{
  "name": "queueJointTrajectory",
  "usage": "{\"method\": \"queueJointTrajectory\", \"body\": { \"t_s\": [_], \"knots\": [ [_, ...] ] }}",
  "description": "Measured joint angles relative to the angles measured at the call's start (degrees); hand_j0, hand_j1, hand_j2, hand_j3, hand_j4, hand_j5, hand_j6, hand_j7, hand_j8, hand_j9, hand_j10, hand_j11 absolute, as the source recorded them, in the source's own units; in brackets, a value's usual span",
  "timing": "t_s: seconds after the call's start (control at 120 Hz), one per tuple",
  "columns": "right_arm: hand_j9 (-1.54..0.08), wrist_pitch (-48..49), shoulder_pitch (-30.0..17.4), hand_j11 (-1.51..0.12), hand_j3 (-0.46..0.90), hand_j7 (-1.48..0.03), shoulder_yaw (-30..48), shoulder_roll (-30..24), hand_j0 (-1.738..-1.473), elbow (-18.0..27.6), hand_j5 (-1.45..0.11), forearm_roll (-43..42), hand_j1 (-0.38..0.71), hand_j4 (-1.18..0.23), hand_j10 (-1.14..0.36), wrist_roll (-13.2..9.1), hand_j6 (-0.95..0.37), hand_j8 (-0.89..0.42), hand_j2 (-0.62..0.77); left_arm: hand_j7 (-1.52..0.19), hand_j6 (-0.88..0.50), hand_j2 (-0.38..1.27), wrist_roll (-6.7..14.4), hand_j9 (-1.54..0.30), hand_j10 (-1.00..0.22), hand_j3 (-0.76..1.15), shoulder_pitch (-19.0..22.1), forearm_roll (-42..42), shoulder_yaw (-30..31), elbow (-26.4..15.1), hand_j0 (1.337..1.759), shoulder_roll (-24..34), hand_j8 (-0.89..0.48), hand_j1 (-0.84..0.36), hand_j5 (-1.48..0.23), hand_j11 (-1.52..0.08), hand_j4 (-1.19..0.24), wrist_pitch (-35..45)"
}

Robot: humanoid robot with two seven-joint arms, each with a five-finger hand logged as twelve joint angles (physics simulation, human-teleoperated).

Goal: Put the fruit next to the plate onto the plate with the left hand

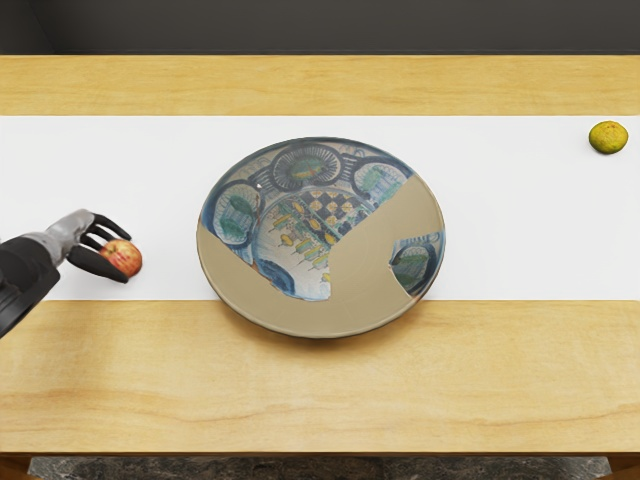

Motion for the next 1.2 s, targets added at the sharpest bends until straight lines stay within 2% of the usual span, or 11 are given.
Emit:
{"method": "queueJointTrajectory", "body": {
  "t_s": [0.167, 0.442, 0.917, 1.025, 1.2],
  "knots": [
    [-0.03, -0.01, 0.0, -0.03, 0.0, -0.03, 0.0, 0.0, -1.658, 0.0, -0.03, 0.0, -0.32, -0.02, -0.02, 0.0, -0.02, -0.02, 0.0, -0.83, -0.44, 0.31, -0.03, -0.84, -0.62, 0.0, 0.0, -0.01, 0.11, 0.0, 1.656, 0.28, -0.5, -0.27, -0.83, -0.84, -0.58, 0.02],
    [-0.03, -0.01, 0.01, -0.03, 0.0, -0.03, 0.0, 0.0, -1.658, 0.0, -0.03, 0.0, -0.32, -0.02, -0.02, 0.0, -0.02, -0.02, 0.0, -0.87, -0.41, 0.34, -0.08, -0.87, -0.66, 0.0, -0.73, -0.26, -0.32, 0.03, 1.656, 0.28, -0.48, -0.29, -0.9, -0.87, -0.55, 0.1],
    [-0.03, -0.01, 0.0, -0.03, 0.0, -0.03, 0.0, 0.0, -1.658, 0.0, -0.03, 0.0, -0.32, -0.02, -0.02, 0.0, -0.02, -0.02, 0.0, -0.86, -0.42, 0.45, -0.11, -0.86, -0.65, 0.0, -1.91, -0.08, -3.93, 0.12, 1.658, 1.48, -0.48, -0.32, -0.88, -0.86, -0.57, 0.12],
    [-0.03, -0.01, 0.0, -0.03, 0.0, -0.03, 0.0, 0.0, -1.658, 0.0, -0.03, 0.0, -0.32, -0.02, -0.02, 0.0, -0.02, -0.02, 0.0, -0.86, -0.41, 0.38, -0.14, -0.85, -0.65, 0.0, -2.66, -0.01, -4.49, 0.14, 1.657, 1.63, -0.48, -0.31, -0.87, -0.86, -0.55, 0.12],
    [-0.03, -0.01, 0.0, -0.03, 0.0, -0.03, 0.0, 0.0, -1.658, 0.0, -0.03, 0.0, -0.32, -0.02, -0.02, 0.0, -0.02, -0.02, 0.0, -0.85, -0.41, 0.36, -0.12, -0.85, -0.64, 0.0, -4.67, -0.01, -5.08, 0.2, 1.657, 1.27, -0.48, -0.3, -0.86, -0.85, -0.56, 0.14]
  ]
}}
